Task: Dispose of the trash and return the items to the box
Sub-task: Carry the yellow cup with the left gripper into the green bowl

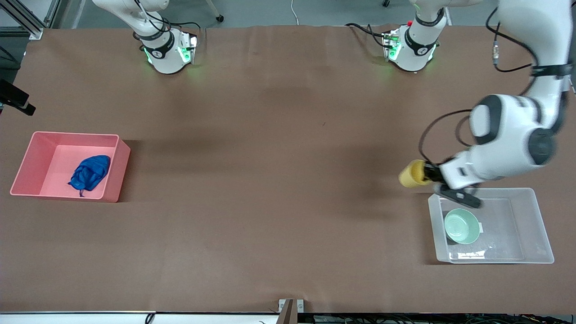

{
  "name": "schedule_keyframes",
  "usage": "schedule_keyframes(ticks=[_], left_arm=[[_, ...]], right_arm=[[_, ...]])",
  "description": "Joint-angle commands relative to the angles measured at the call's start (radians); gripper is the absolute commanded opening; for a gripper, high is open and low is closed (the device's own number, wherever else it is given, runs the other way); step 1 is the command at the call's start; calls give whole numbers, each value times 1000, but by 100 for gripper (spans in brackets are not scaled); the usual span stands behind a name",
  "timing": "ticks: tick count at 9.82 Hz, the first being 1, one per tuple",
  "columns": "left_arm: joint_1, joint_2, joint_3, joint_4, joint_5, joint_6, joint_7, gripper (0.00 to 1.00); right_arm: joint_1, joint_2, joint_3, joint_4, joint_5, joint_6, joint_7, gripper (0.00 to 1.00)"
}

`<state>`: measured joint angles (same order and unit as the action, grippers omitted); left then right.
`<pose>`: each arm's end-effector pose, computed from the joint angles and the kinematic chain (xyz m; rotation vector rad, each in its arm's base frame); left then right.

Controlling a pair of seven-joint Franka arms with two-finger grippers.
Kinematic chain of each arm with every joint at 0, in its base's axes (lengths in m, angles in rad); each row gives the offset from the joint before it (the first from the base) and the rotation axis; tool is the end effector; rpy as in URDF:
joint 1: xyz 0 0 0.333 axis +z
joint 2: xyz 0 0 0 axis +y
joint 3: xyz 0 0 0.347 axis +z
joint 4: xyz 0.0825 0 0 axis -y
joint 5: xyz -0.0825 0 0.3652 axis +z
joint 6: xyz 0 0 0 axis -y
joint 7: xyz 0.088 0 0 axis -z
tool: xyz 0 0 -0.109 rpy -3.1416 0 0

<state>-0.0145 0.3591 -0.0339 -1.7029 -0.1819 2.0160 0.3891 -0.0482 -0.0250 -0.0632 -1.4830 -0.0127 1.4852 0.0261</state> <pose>0.6423 -0.0397 0.4176 2.9159 -0.5205 -0.0234 0.5149 -0.0597 0.6984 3.1216 -0.2169 0.0417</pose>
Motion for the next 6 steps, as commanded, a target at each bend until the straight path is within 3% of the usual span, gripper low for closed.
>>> schedule_keyframes(ticks=[1,3,6], left_arm=[[-4,162,86,191,12,-16,17,0],[-1,275,188,313,4,-7,16,0],[14,383,207,344,4,84,16,0]], right_arm=[[-9,8,3,18,0,-16,-3,100],[-9,8,3,18,0,-16,-3,100],[-7,8,3,17,0,-16,-3,100]])
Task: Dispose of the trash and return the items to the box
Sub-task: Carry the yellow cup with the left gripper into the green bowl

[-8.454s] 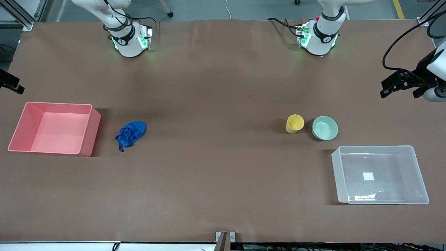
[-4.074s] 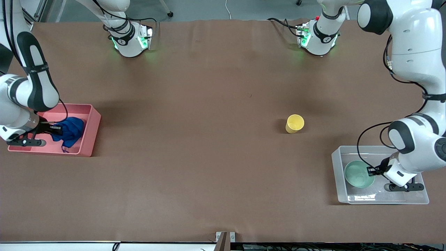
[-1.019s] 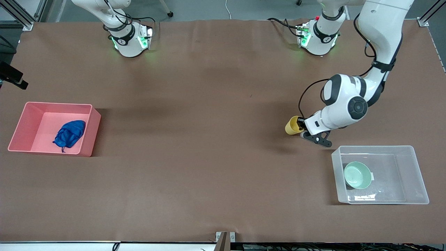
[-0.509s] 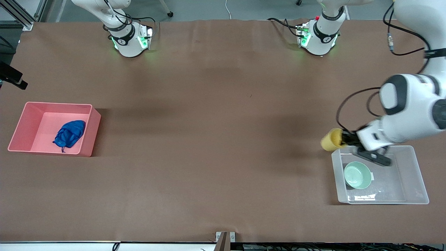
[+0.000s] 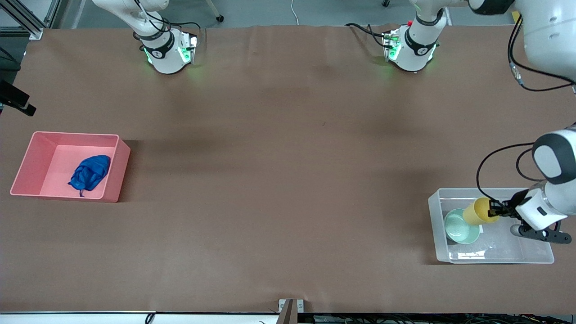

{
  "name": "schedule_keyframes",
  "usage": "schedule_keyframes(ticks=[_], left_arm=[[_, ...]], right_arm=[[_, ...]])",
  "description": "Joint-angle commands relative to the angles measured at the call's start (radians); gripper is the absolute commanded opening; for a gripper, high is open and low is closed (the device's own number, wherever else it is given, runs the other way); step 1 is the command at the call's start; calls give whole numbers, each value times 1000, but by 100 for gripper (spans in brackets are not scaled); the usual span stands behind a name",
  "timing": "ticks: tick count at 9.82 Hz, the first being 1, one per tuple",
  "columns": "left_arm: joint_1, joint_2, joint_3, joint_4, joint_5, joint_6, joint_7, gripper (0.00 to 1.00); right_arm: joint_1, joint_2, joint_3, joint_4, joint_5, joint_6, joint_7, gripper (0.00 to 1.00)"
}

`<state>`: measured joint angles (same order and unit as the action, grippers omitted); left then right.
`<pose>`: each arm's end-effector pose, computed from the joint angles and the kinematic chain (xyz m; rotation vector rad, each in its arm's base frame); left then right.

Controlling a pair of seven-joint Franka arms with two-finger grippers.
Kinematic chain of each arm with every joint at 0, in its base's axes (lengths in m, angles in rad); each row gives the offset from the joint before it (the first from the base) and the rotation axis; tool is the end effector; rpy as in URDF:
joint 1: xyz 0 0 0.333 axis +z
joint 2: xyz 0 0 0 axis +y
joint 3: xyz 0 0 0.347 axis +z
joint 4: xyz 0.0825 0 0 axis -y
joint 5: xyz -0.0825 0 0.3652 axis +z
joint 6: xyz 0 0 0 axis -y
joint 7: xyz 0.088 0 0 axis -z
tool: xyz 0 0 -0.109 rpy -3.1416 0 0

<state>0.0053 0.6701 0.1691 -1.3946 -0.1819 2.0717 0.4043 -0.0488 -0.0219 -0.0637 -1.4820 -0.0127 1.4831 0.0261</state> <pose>0.7245 0.0893 0.3496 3.0800 -0.2790 0.0504 0.5157 -0.0603 0.6971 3.1215 -0.2186 0.0351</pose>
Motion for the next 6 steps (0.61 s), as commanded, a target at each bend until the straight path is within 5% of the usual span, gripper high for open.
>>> schedule_keyframes(ticks=[1,4,5,6], left_arm=[[1,101,4,36,2,66,-1,1],[-1,132,4,25,-77,113,-7,7],[-2,128,4,19,-94,111,-8,16],[-2,120,3,13,-96,110,-9,40]], right_arm=[[-6,3,4,8,0,-12,-3,100],[-6,3,4,6,0,-12,3,100],[-6,2,4,6,0,-12,3,100],[-6,3,4,6,0,-12,3,100]])
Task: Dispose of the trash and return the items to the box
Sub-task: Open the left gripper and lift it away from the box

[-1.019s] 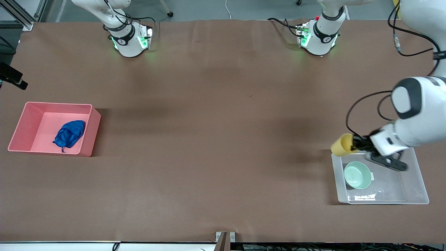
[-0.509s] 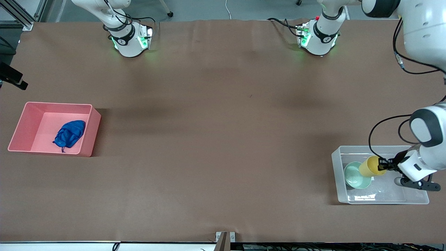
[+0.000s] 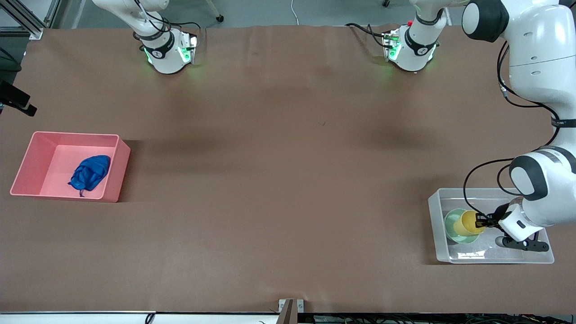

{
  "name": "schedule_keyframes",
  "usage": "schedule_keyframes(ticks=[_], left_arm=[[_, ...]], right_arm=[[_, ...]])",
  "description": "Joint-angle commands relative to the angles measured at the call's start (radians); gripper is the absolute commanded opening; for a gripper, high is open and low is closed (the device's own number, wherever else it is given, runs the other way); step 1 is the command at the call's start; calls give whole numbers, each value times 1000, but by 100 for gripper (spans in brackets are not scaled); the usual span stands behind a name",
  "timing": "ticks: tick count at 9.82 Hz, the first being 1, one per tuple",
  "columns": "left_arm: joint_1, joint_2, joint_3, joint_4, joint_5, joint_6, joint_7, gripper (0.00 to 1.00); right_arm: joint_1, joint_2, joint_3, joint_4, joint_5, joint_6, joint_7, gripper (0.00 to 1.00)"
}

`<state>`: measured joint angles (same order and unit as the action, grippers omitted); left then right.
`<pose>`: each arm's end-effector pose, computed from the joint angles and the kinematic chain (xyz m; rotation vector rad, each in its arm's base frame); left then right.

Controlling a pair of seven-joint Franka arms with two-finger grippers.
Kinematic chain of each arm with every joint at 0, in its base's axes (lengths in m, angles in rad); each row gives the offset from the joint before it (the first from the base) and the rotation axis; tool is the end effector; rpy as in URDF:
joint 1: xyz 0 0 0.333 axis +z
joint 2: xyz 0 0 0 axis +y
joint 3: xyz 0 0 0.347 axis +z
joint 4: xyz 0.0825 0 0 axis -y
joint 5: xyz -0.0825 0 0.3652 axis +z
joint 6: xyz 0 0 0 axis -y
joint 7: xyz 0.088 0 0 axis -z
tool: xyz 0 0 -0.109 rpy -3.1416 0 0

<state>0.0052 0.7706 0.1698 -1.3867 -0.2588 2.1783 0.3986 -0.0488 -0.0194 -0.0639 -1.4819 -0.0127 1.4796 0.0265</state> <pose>0.7366 0.0895 0.2895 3.0500 -0.1959 0.0923 0.5162 -0.0604 0.6955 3.1216 -0.2196 0.0259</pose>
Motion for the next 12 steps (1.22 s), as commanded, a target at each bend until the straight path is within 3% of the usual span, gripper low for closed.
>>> schedule_keyframes(ticks=[1,2,4,6,10,11,12], left_arm=[[-2,-5,4,5,-14,-2,18,92],[-1,-54,1,5,-5,-6,19,100],[-2,-192,-4,-52,-2,-8,2,100],[-7,-374,-13,-173,-2,-9,-30,100],[-13,-786,-65,-524,194,-22,-186,100],[-13,-863,-70,-572,208,-64,-228,100],[-14,-885,-76,-557,223,-169,-257,100]], right_arm=[[-6,1,4,6,0,-8,3,100],[-6,1,4,6,0,-8,3,100],[-6,1,4,6,0,-8,3,100],[-6,1,4,6,0,-10,3,100],[-6,-1,4,6,0,-10,3,100],[-6,1,4,6,0,-9,1,100],[-6,1,4,6,0,-10,3,100]])
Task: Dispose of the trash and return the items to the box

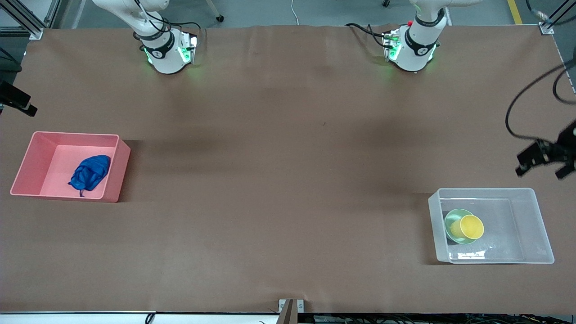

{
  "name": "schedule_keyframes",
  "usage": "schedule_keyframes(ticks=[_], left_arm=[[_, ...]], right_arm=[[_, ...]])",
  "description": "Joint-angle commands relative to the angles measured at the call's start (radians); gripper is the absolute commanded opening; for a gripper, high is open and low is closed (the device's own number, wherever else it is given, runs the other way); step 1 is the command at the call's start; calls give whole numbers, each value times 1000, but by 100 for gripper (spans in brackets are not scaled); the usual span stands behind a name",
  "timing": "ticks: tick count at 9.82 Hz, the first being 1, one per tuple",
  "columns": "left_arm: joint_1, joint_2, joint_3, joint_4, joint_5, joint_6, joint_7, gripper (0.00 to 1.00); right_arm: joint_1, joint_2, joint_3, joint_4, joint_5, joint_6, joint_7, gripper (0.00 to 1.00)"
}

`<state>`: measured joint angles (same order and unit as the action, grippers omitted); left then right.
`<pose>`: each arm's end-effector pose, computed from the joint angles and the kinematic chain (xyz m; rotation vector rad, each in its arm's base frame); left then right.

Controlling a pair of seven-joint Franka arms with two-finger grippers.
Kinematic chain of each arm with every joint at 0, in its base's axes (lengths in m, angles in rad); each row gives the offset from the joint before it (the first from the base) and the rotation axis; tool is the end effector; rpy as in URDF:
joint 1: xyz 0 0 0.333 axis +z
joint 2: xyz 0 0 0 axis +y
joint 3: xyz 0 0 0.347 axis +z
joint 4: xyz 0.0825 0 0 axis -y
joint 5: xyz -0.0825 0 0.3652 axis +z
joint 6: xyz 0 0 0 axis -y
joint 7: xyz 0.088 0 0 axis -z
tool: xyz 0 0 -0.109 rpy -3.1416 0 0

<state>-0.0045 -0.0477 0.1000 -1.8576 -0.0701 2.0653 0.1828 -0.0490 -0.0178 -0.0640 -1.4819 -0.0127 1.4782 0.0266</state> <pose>0.5507 0.0501 0.5940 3.0792 -0.0946 0.4064 0.5167 -0.0605 0.6946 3.1217 -0.2202 0.0212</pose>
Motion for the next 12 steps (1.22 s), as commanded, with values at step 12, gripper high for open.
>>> schedule_keyframes(ticks=[12], left_arm=[[-6,48,-52,359,90,-568,-152,100]], right_arm=[[-8,-1,4,6,0,-15,1,100]])
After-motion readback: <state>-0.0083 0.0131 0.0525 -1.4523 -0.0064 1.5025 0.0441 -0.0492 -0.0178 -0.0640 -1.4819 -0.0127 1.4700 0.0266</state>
